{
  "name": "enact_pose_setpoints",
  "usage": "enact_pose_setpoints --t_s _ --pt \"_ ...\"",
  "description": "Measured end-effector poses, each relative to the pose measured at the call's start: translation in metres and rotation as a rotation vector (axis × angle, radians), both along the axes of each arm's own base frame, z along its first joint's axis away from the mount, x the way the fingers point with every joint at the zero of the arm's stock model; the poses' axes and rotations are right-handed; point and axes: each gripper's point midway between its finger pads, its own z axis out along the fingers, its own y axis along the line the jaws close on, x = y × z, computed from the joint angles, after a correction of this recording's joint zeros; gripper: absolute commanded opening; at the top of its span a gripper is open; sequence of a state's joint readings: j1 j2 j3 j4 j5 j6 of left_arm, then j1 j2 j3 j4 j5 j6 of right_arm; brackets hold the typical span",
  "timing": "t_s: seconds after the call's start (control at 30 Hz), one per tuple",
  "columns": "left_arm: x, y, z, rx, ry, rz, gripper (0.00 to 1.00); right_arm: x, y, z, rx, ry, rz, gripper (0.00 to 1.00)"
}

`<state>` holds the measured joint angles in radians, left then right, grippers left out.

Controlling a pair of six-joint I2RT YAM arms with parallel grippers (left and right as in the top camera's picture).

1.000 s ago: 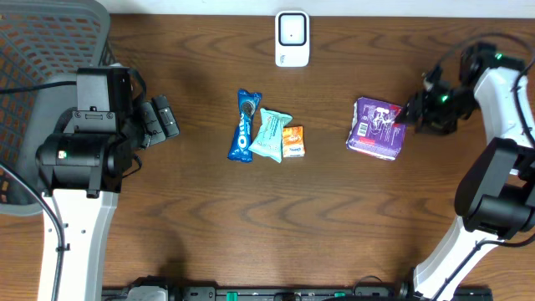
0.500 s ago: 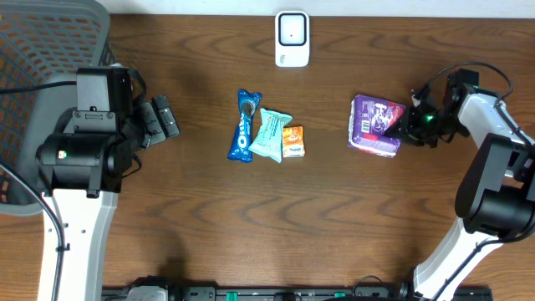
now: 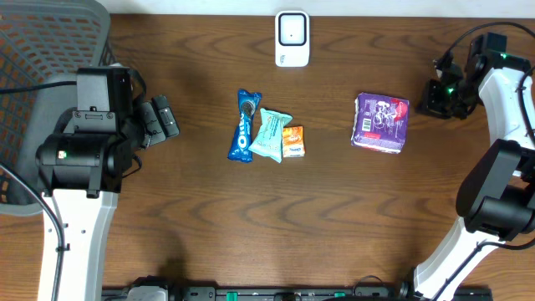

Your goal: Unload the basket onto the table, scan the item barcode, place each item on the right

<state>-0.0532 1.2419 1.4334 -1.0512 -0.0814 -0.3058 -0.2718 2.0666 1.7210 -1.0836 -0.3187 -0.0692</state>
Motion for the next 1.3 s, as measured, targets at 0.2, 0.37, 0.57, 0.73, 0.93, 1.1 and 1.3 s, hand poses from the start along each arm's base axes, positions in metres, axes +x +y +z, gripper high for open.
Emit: enact_pose_setpoints --t_s 0.2,0.37,0.57,0.73,0.93,1.1,1.3 --pt "0.0 0.0 0.0 0.0 0.0 0.0 0.98 -0.01 0.018 0.0 0.095 0.028 0.017 0.55" --pt "0.0 0.0 0.0 0.0 0.0 0.0 0.98 -0.019 0.04 -0.023 0.159 0.047 0.047 0.56" --pt "0.0 0.0 0.0 0.0 0.0 0.0 0.98 -0.029 0.054 -0.057 0.186 0.057 0.041 0.38" --pt "0.0 0.0 0.0 0.0 0.0 0.0 0.98 -0.028 0.055 -0.063 0.206 0.035 0.018 0.01" --pt "0.0 0.0 0.0 0.0 0.0 0.0 0.98 -0.028 0.051 -0.06 0.183 0.039 0.008 0.01" --pt "0.0 0.0 0.0 0.0 0.0 0.0 0.98 -0.025 0.037 -0.047 0.108 0.061 0.032 0.01" --pt "0.0 0.0 0.0 0.0 0.0 0.0 0.98 -0.001 0.011 -0.017 -0.041 0.003 0.057 0.01"
